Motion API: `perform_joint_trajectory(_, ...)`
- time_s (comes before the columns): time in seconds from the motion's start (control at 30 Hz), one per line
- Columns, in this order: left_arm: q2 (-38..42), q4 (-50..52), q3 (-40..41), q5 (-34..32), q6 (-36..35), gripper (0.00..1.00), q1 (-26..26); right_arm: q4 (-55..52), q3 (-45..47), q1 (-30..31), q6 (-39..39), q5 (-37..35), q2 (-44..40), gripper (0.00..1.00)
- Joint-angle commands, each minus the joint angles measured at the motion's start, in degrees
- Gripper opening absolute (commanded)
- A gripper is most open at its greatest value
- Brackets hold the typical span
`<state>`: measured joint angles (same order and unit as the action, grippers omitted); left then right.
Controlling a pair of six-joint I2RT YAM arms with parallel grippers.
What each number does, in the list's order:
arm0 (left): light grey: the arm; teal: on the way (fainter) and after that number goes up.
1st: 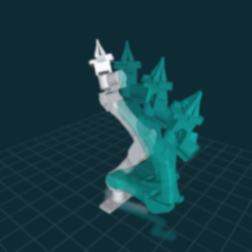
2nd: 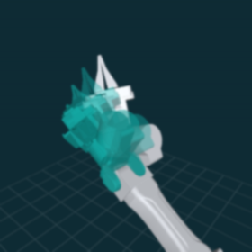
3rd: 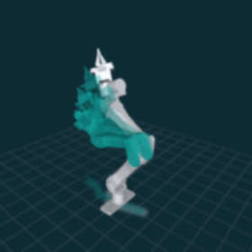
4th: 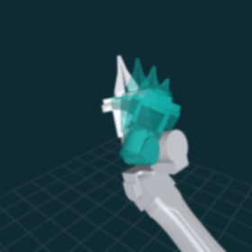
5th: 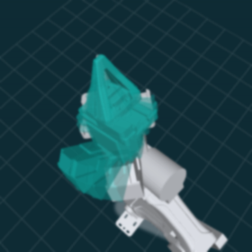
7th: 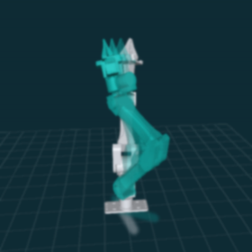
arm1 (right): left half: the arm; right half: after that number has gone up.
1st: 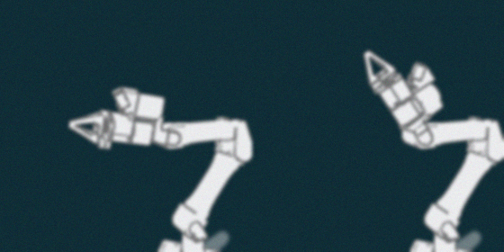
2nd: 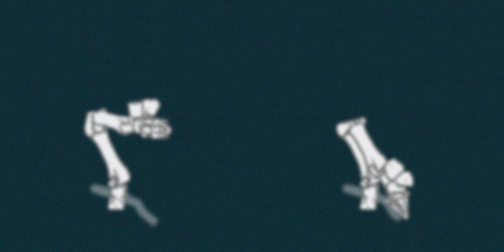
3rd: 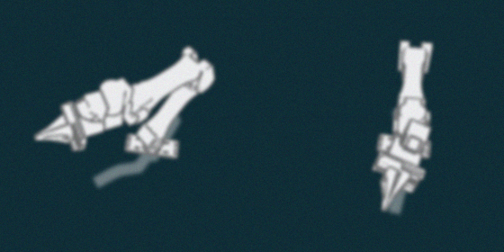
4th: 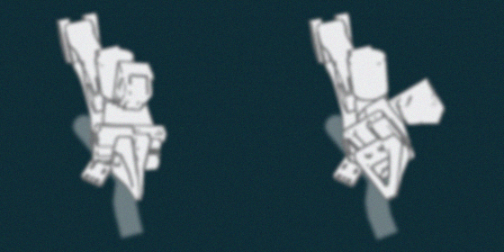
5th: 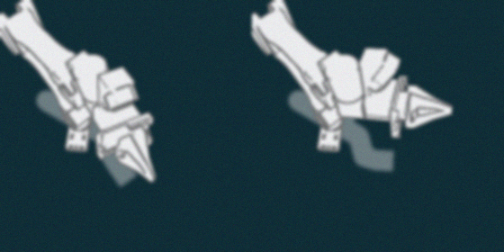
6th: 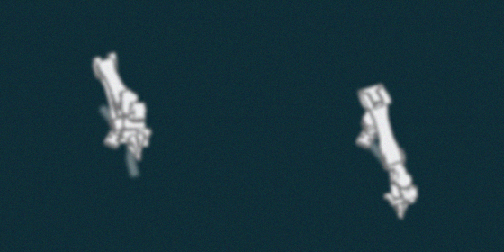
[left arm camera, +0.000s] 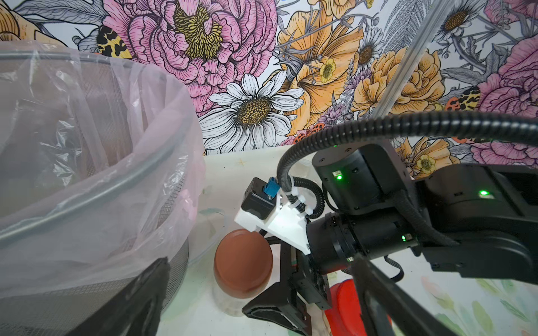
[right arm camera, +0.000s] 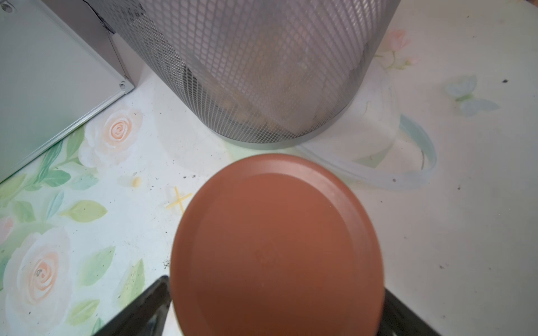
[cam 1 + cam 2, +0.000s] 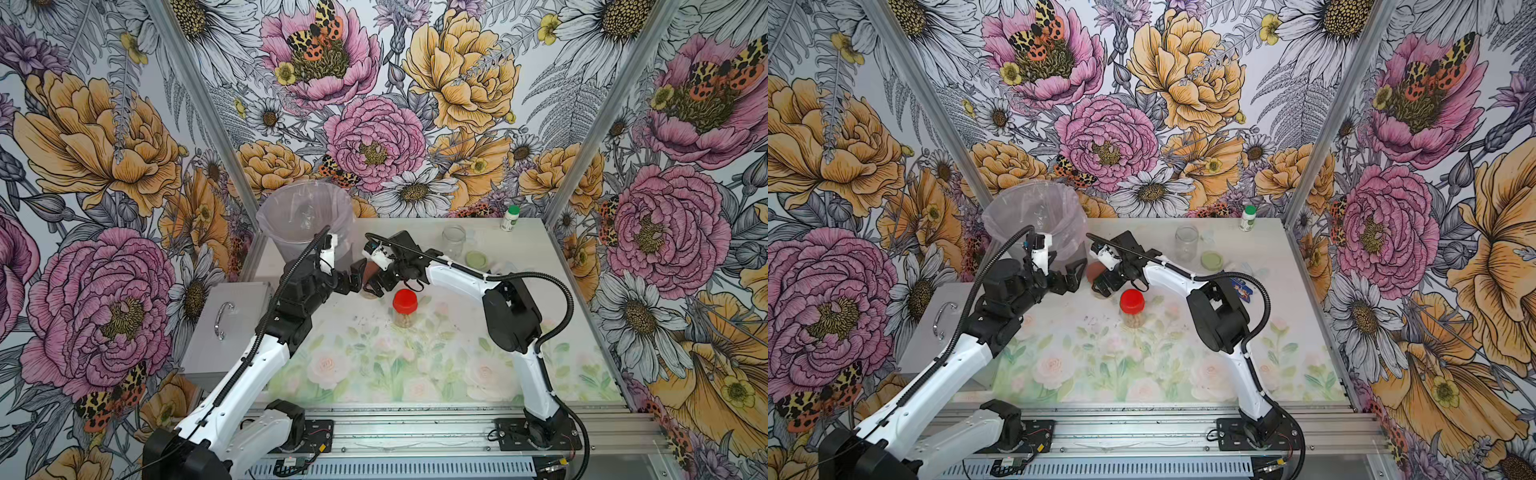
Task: Empty moldy peanuts from jars
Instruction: Move the jar to the center of the board, then pick up the jar from the center of the board.
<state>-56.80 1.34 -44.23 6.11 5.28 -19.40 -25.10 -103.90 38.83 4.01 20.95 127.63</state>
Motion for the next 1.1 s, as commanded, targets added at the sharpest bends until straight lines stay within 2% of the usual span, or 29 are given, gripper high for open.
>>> perform_joint_trajectory(0.0,1.6,-2.7,0.9,-2.4,1.1,0.99,-0.6,-0.1,-3.3,0.6,0.8,-0.8,2.1,1.0)
perform_joint_trajectory(0.33,3.4,-3.4,1.6,-3.7,1.4,0.99,-1.0,-0.8,-7.5,1.3,0.8,-2.9,6.7,0.99)
perform_joint_trajectory(0.47,3.4,-3.6,1.9,-3.7,1.4,0.99,-1.2,-0.9,-8.9,1.2,0.7,-4.0,7.9,0.94)
perform_joint_trajectory(0.87,3.4,-3.0,2.2,-4.0,-0.3,0.99,-1.5,-0.8,-9.8,1.2,0.5,-4.3,8.8,0.65)
perform_joint_trajectory(0.93,3.2,-2.9,2.2,-3.6,-1.0,0.99,-1.6,-0.9,-9.6,1.2,0.2,-4.3,8.4,0.56)
perform_joint_trajectory(1.07,2.6,-0.9,1.3,-3.5,-3.8,0.99,-2.7,-0.6,-9.0,0.9,-0.6,-4.4,7.2,0.47)
